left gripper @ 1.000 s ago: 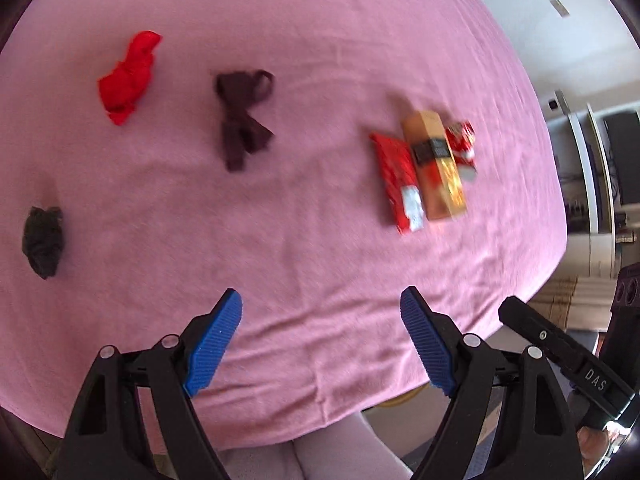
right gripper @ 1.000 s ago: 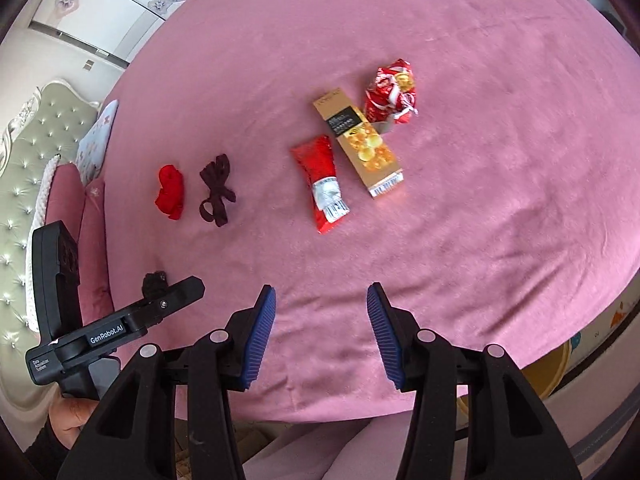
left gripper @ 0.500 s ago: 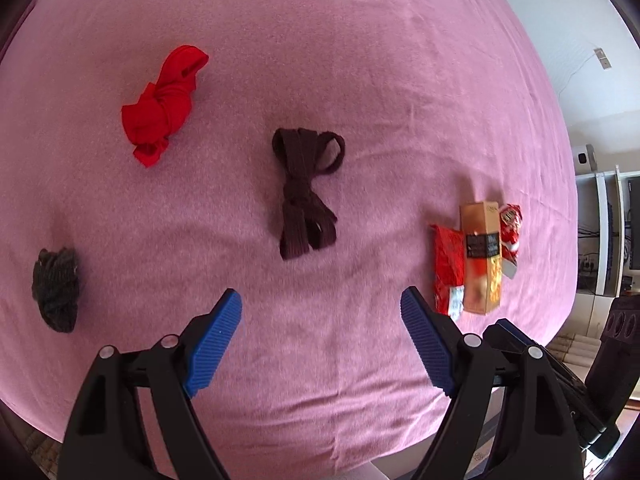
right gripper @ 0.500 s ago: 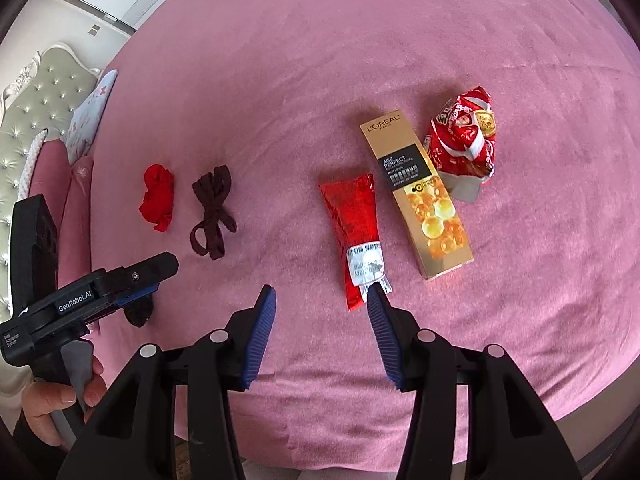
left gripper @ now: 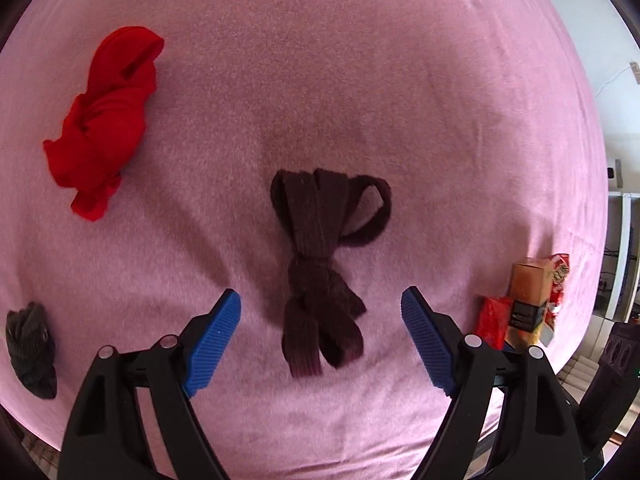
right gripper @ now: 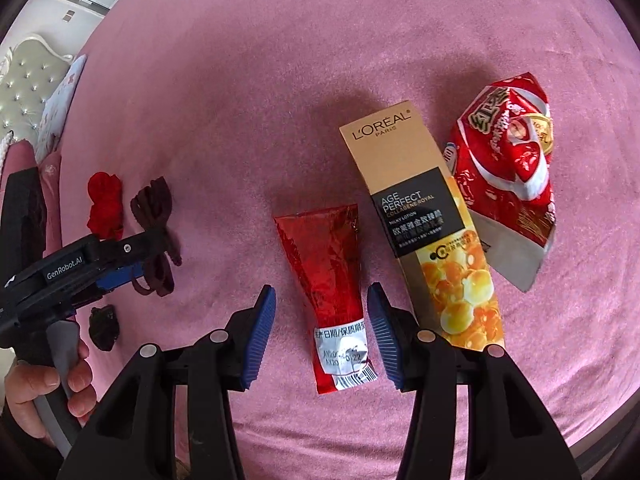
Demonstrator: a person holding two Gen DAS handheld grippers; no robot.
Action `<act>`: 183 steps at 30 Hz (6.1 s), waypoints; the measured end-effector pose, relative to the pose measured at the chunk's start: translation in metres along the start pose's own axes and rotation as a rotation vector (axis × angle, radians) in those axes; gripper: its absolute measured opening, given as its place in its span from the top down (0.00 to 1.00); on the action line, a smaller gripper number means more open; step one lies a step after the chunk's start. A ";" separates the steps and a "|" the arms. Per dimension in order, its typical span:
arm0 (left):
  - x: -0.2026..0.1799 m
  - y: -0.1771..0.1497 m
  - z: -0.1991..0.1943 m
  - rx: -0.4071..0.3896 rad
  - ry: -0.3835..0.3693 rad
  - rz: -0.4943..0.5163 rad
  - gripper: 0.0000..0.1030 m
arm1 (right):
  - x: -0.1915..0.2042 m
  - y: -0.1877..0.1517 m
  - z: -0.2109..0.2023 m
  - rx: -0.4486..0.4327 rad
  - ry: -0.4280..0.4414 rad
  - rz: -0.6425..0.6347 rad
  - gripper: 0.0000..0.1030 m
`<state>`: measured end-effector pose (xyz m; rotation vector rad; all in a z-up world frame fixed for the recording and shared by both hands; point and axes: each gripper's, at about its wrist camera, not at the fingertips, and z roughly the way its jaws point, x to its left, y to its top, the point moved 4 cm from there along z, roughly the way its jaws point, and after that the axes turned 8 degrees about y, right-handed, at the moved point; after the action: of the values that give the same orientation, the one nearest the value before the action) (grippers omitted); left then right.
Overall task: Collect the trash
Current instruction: 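Grasp the dark brown strap with the left tool while the right tool grasps the red tube, then carry the brown strap and red tube toward the yellow bucket with both tools, then drop the brown strap into the bucket with the left tool while the right tool drops the red tube, then bring both open tools back over the L'Oreal box and red snack bag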
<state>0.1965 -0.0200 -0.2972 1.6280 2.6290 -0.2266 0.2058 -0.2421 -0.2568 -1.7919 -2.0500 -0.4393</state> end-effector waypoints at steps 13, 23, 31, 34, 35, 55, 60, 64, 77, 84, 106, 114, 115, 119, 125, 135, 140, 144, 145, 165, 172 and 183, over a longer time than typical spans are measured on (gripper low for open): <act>0.014 0.000 0.008 0.007 0.081 -0.063 0.65 | 0.007 0.007 0.018 0.031 -0.065 -0.016 0.67; 0.031 -0.033 -0.017 0.008 -0.059 -0.046 0.80 | 0.019 -0.006 -0.004 -0.018 0.030 -0.015 0.69; 0.019 -0.097 -0.050 -0.016 -0.106 0.064 0.80 | 0.036 -0.042 -0.031 -0.062 0.090 -0.016 0.69; 0.018 -0.122 -0.060 -0.021 -0.125 0.099 0.80 | 0.040 -0.060 -0.041 -0.082 0.098 -0.016 0.69; 0.016 -0.126 -0.064 -0.024 -0.135 0.102 0.80 | 0.041 -0.066 -0.044 -0.090 0.098 -0.015 0.69; -0.109 -0.254 -0.043 0.074 -0.160 0.364 0.80 | -0.064 -0.189 -0.115 -0.188 0.130 0.191 0.69; -0.155 -0.282 -0.026 0.129 -0.153 0.412 0.80 | -0.119 -0.219 -0.136 -0.204 0.120 0.274 0.69; -0.194 -0.304 -0.015 0.151 -0.132 0.480 0.80 | -0.161 -0.242 -0.152 -0.220 0.100 0.327 0.69; -0.286 -0.401 0.053 0.285 -0.047 0.726 0.80 | -0.265 -0.335 -0.155 -0.255 0.121 0.584 0.69; -0.300 -0.433 0.084 0.306 0.038 0.840 0.80 | -0.296 -0.373 -0.146 -0.259 0.141 0.678 0.69; -0.317 -0.460 0.116 0.315 0.074 0.905 0.42 | -0.331 -0.396 -0.126 -0.259 0.161 0.749 0.53; -0.309 -0.455 0.124 0.326 0.091 0.858 0.35 | -0.333 -0.397 -0.122 -0.237 0.146 0.743 0.53; -0.308 -0.455 0.124 0.326 0.092 0.860 0.35 | -0.332 -0.397 -0.121 -0.235 0.146 0.744 0.53; -0.307 -0.453 0.124 0.334 0.083 0.859 0.35 | -0.329 -0.393 -0.122 -0.231 0.139 0.744 0.53; -0.308 -0.443 0.115 0.322 0.058 0.854 0.35 | -0.324 -0.383 -0.131 -0.240 0.105 0.739 0.54; -0.308 -0.423 0.081 0.276 -0.001 0.829 0.31 | -0.307 -0.356 -0.148 -0.256 0.078 0.711 0.55; -0.290 -0.404 0.058 0.254 -0.031 0.783 0.31 | -0.283 -0.330 -0.155 -0.255 0.074 0.660 0.55; -0.269 -0.380 0.038 0.223 -0.045 0.735 0.31 | -0.253 -0.298 -0.158 -0.251 0.070 0.596 0.55; -0.263 -0.373 0.034 0.216 -0.049 0.721 0.31 | -0.245 -0.289 -0.159 -0.252 0.070 0.580 0.55; -0.181 -0.201 -0.048 0.015 -0.134 0.339 0.27 | -0.119 -0.105 -0.155 -0.249 0.080 0.250 0.55; -0.191 -0.159 -0.036 0.002 -0.106 0.264 0.26 | -0.123 -0.036 -0.136 -0.188 0.113 0.176 0.55; -0.210 -0.117 0.001 0.052 -0.064 0.177 0.26 | -0.123 0.037 -0.100 -0.113 0.157 0.116 0.55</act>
<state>0.1856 -0.2576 -0.2633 1.8243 2.4349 -0.3362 0.2642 -0.3917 -0.2282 -1.8657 -1.8379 -0.6515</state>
